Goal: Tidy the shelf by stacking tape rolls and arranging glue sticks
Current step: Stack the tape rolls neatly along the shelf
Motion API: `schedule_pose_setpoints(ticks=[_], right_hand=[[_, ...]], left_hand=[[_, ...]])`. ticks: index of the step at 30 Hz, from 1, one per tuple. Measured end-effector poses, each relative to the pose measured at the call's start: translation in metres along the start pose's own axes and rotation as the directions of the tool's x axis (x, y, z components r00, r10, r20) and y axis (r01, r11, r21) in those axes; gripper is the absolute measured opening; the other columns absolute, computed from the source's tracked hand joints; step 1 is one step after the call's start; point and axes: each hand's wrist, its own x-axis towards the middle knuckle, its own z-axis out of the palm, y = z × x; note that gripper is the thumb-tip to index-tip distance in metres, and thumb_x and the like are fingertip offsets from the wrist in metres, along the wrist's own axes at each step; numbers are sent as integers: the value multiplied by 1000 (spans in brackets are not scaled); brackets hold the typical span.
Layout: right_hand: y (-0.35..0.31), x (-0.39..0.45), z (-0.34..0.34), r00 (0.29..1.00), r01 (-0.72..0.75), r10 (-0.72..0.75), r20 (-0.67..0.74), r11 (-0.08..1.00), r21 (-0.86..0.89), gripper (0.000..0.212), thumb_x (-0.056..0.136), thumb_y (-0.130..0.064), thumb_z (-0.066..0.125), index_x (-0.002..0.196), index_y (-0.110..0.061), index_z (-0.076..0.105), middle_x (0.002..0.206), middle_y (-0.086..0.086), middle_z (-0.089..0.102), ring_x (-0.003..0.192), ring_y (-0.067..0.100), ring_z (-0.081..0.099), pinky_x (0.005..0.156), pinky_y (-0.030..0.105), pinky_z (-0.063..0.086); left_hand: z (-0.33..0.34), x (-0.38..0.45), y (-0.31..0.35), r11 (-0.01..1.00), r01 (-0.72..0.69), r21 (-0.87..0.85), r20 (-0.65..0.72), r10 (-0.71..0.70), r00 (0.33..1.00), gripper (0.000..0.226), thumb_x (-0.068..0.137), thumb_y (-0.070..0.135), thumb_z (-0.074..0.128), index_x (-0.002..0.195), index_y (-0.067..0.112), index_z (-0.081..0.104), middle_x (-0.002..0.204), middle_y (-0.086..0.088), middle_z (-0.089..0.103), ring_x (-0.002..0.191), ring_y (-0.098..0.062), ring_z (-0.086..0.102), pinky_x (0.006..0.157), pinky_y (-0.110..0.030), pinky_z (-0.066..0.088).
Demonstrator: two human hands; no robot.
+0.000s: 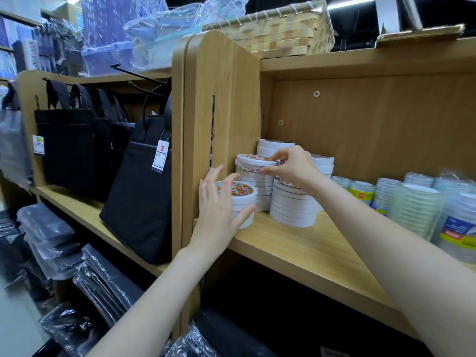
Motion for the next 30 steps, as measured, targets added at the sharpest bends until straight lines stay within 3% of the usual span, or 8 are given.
schedule_pose_setpoints(ticks=[4,7,13,18,22,24,27,30], right_hand=[[-4,-2,-3,999,36,-36,-14,999,-25,30,68,-24,82,91,-10,69,86,8,59,68,14,53,37,6,35],[-2,-5,-19,997,30,-36,-73,997,-75,35,67,-29,82,96,-13,70,96,8,60,91,17,54,54,21,40],[20,-28,-58,992,-48,47,-119,999,1,31,65,-34,82,89,-20,68,99,6,65,97,16,57,77,27,41],[35,-47,-57,997,-67,63,-50,993,-96,32,67,-32,81,92,-15,70,93,5,66,95,19,58,66,26,39],[45,-51,-53,996,-93,93,-17,995,-31,34,66,-39,80,91,-19,70,105,1,63,102,18,56,75,29,42],[48,-50,-55,993,-105,106,-52,994,16,29,65,-39,81,83,-21,70,107,2,64,102,19,58,79,30,45],[49,-49,-57,988,-122,130,-79,988,98,26,66,-29,83,82,-16,68,104,8,65,83,17,64,76,28,51],[48,-51,-59,990,-130,136,-32,980,153,23,68,-24,82,83,-15,66,103,9,64,86,21,63,79,32,55]], left_hand=[[-1,-5,6,994,84,-71,-7,-85,996,60,86,42,58,136,15,37,148,-7,18,138,-21,15,113,-45,22],[0,-2,6,986,99,-136,8,-99,995,45,89,35,55,130,19,45,146,-5,20,135,-18,15,110,-41,27],[-2,1,10,963,147,-226,-18,-155,988,30,85,27,63,113,18,58,139,-6,31,131,-19,23,109,-45,27],[-10,10,24,990,64,-124,-102,-77,992,33,86,25,62,116,13,57,136,-7,40,129,-20,30,110,-50,23],[-11,21,30,998,-42,41,-76,45,996,38,87,21,56,124,11,55,135,-6,47,130,-19,36,115,-38,5],[-11,24,34,987,-110,115,-35,115,993,32,86,19,56,116,9,61,121,-6,60,121,-18,49,114,-37,4],[-2,23,44,950,-226,214,27,225,974,30,75,18,52,98,7,68,89,-5,71,90,-21,66,108,-45,18],[8,20,57,937,-256,239,242,197,950,45,86,21,42,127,5,49,110,-5,64,108,-20,56,115,-37,5]])
